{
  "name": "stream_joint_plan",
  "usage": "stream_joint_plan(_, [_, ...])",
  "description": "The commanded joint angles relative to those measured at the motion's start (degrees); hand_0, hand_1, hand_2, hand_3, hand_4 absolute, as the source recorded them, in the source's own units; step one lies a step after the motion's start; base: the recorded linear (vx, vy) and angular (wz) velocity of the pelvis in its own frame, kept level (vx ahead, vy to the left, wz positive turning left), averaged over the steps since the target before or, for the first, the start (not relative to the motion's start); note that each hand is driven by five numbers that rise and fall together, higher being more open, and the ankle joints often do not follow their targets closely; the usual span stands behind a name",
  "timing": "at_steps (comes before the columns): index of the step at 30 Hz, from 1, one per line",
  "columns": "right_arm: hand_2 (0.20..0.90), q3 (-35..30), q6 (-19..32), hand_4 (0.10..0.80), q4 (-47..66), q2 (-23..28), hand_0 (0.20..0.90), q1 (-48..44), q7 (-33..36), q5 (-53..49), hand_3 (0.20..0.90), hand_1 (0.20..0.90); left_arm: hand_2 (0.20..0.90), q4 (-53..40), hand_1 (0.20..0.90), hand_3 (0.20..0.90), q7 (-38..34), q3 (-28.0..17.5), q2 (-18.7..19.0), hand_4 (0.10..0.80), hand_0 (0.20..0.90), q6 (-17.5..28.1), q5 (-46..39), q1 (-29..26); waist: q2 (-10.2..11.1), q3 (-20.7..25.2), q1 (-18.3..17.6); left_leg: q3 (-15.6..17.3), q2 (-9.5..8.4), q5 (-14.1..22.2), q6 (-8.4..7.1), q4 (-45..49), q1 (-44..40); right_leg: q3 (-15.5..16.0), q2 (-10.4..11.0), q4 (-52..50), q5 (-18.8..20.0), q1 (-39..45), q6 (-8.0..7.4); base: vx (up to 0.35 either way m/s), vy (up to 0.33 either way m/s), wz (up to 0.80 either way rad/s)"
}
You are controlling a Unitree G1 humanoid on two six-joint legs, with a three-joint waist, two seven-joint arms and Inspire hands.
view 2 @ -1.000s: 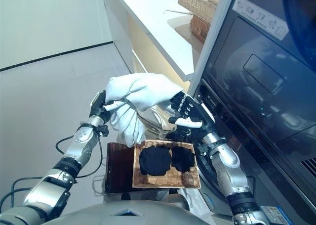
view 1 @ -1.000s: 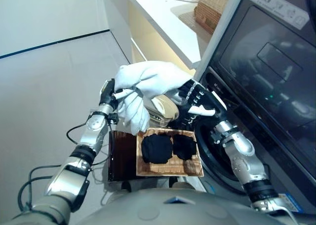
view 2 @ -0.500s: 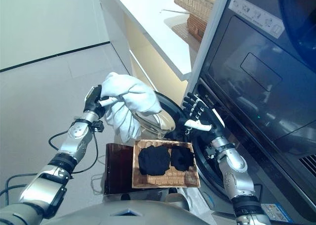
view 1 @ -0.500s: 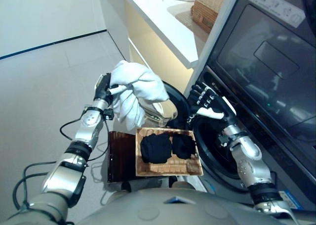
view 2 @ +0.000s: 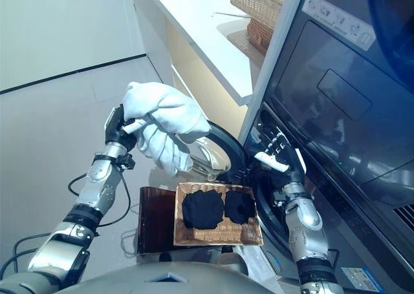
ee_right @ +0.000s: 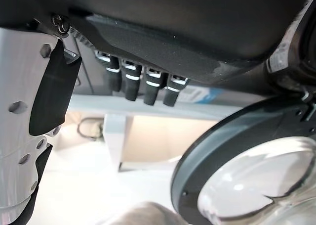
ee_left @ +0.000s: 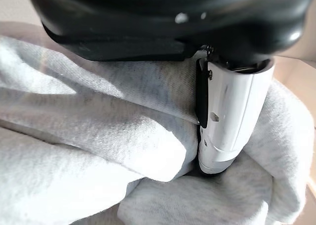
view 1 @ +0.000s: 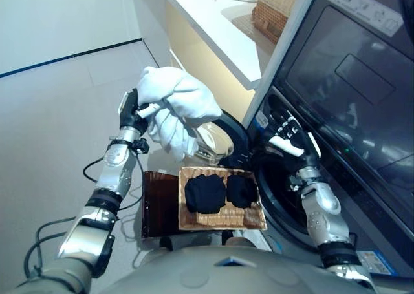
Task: Pick up the clothes and place them into the washing machine
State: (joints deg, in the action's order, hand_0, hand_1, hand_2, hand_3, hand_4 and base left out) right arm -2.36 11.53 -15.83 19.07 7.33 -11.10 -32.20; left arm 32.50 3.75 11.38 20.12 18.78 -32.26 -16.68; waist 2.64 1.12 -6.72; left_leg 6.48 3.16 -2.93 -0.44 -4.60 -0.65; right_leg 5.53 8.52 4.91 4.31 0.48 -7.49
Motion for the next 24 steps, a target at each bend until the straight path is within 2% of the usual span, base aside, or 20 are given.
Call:
stream_joint_plan(1, [0.9,-4.0,8.4,0.8,1.9,2.1,0.9,-2.2,3.7,6.6,0.9,0.9,0.2,-8.9,0.2,0.2,0.7,-4.6,-0.3,0.3,0.2,9.5,-0.9,-7.3,0.8,4.5,2.5,-1.4,1.6,3.2,-4.12,-0.4,-1.8,0.5,2.6,-1.9,0.2,-2.7,-2.21,0.0,0.0,0.0])
stream_joint_plan(7, [0.9,-1.6,8.3,0.8,3.6,4.5,0.9,-2.1,10.7,25.0,0.9,0.9,0.2,-12.6,0.2,0.2,-1.9,-4.0,-1.4,0.3,0.2,8.4,4.6,-6.1,0.7,4.1,2.9,-1.7,1.63,3.0,-3.87,-0.4,-1.7,0.4,2.6,-1.9,0.1,-2.7,-2.19,0.0,0.0,0.0])
stream_joint_plan(14, [0.9,4.1,8.1,0.8,2.4,6.0,0.9,-6.5,14.2,32.8,0.9,0.9,0.2,-9.5,0.2,0.2,0.4,0.6,-2.7,0.3,0.2,8.1,2.9,-5.5,0.6,3.9,3.2,-1.8,1.55,2.8,-3.72,-0.4,-1.6,0.5,2.7,-1.9,0.2,-2.6,-2.21,0.0,0.0,0.0])
stream_joint_plan(20, [0.9,6.8,7.4,0.8,2.0,9.2,0.9,-9.1,14.1,39.5,0.9,0.9,0.2,-10.3,0.2,0.2,8.3,3.0,-3.9,0.3,0.2,6.3,-4.3,-3.8,0.7,3.9,3.7,-2.0,1.53,2.7,-3.72,-0.4,-1.5,0.6,2.8,-1.8,0.4,-2.6,-2.21,0.0,0.0,0.0])
stream_joint_plan(24, [0.9,6.8,7.2,0.8,1.4,10.0,0.9,-9.6,12.5,39.1,0.9,0.9,0.2,-10.5,0.2,0.2,13.0,4.0,-3.9,0.3,0.2,4.8,-8.1,-2.9,0.7,4.0,4.0,-2.1,1.54,2.6,-3.74,-0.4,-1.3,0.8,2.7,-1.8,0.4,-2.6,-2.23,0.0,0.0,0.0])
